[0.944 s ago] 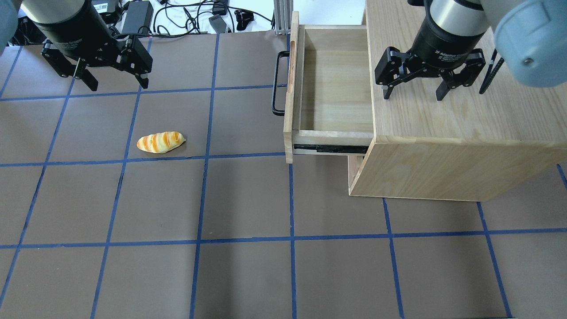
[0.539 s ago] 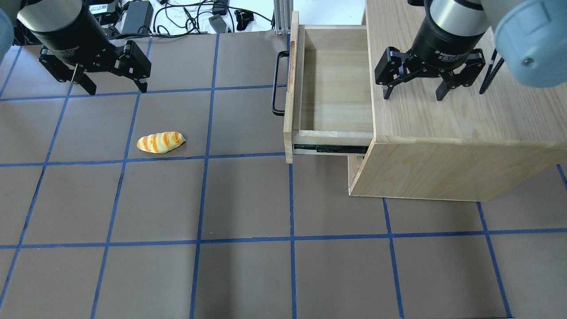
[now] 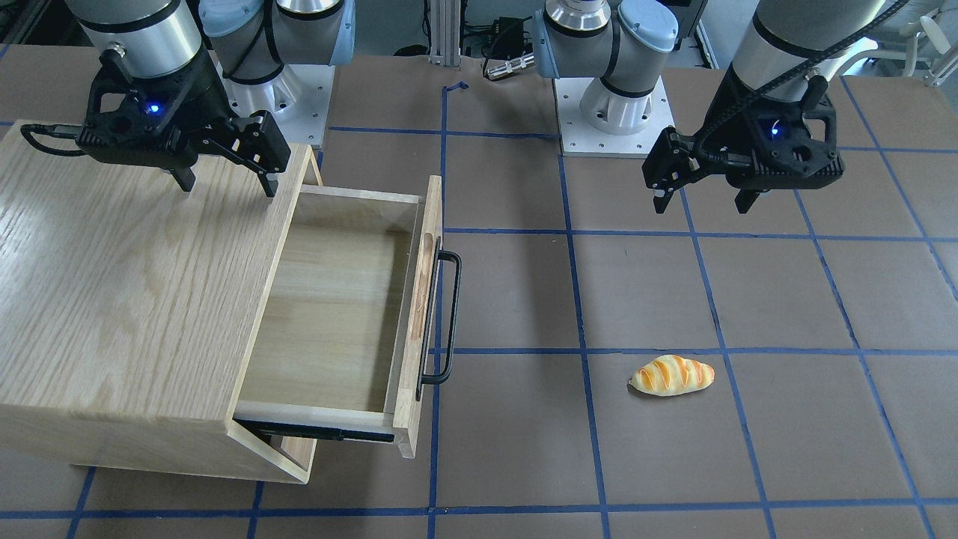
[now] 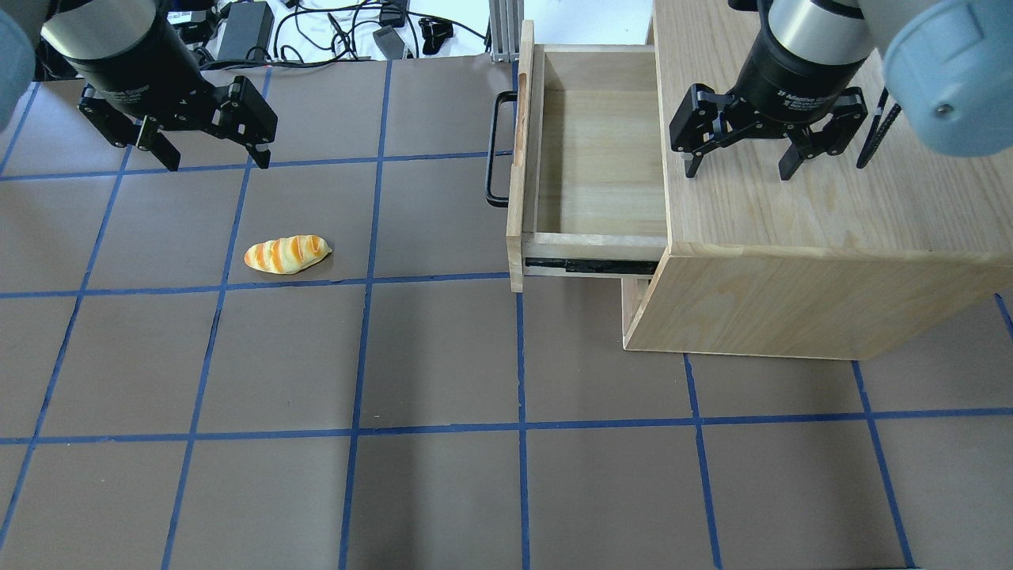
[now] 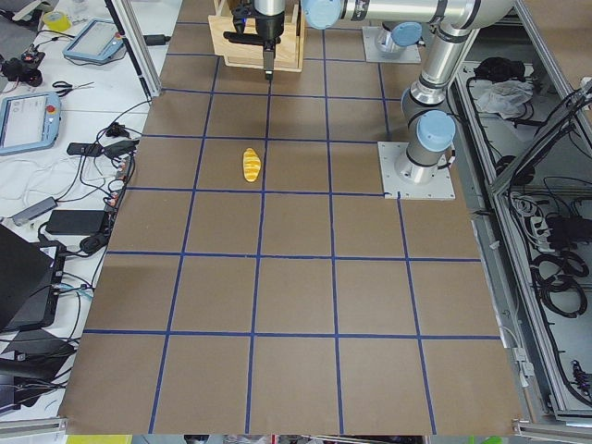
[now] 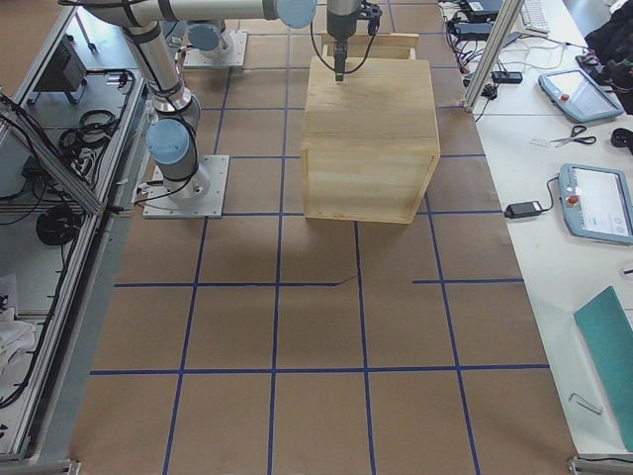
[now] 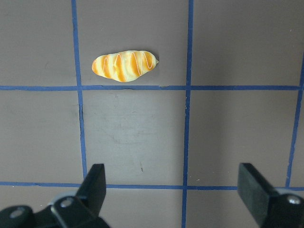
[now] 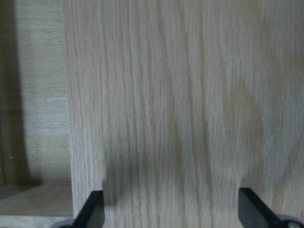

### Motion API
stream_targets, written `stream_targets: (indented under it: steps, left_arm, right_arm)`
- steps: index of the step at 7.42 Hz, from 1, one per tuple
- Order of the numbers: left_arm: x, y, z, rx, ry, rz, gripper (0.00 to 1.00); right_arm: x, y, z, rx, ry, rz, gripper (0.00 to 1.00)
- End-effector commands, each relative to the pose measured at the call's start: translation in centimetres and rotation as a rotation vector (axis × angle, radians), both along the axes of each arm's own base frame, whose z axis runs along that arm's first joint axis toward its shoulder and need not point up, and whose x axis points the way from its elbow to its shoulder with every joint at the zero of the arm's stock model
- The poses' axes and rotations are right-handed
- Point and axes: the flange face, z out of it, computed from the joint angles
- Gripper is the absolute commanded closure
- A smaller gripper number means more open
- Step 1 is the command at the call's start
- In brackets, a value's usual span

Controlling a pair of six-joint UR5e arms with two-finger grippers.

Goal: Open upper drawer

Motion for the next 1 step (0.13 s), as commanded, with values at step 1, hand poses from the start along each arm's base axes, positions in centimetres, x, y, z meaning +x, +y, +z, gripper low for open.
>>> stream_targets:
  steps: [1]
  left_arm:
    - [0.03,0.14,0.05,0.000,0.001,-0.004,0.00]
  right_arm:
    - [-0.01,0.00,0.00,0.000,0.001,0.000,0.00]
